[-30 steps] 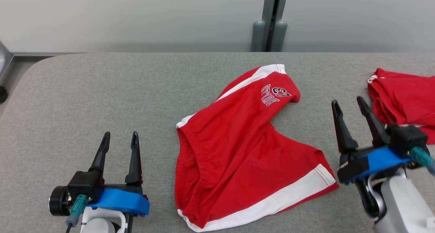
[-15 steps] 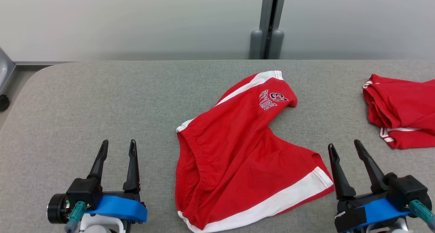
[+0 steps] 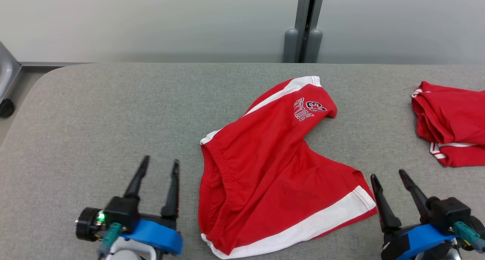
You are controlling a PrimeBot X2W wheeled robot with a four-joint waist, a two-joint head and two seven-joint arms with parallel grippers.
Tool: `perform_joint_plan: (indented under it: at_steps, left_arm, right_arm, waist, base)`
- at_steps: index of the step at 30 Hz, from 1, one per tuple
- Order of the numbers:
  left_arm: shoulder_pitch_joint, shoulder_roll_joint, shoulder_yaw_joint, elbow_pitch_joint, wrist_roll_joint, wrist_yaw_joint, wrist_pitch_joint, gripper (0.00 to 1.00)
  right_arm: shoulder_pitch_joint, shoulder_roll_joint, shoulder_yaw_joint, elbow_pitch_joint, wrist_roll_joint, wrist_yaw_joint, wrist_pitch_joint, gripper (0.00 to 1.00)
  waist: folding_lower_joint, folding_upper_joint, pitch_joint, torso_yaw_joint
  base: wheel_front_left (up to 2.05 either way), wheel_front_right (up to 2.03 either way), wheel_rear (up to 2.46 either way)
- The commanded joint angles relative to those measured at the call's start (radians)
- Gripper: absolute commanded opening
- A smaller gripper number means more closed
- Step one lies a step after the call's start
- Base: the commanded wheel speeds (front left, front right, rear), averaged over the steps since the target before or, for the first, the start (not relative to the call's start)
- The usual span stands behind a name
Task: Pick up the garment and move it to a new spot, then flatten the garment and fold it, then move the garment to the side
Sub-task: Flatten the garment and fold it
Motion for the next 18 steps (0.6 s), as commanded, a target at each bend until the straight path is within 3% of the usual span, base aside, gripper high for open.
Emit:
perform_joint_plan:
  at_steps: [1,11,18]
  left_arm:
    - [-0.011,0.012,-0.028,0.007,0.004,-0.005,-0.004,1.00]
    - [0.010,0.135,-0.343,0.013,-0.110,-0.009,0.012,1.00]
    - [-0.016,0.219,-0.492,0.015,-0.201,-0.010,0.046,1.00]
  right_arm:
    - [-0.008,-0.015,0.007,0.021,0.001,0.000,0.001,1.00]
    - [-0.048,-0.055,0.089,0.190,0.035,0.000,-0.014,1.00]
    - [-0.110,-0.089,0.163,0.294,0.071,0.000,-0.025,1.00]
  waist:
    - [0.0001,0.0000,0.001,0.002]
    - [0.0001,0.0000,0.017,0.005]
    - [0.0001,0.0000,0.031,0.006]
  base:
    - [0.00,0.00,0.00]
    - [0.00,0.00,0.00]
    - [0.00,0.00,0.00]
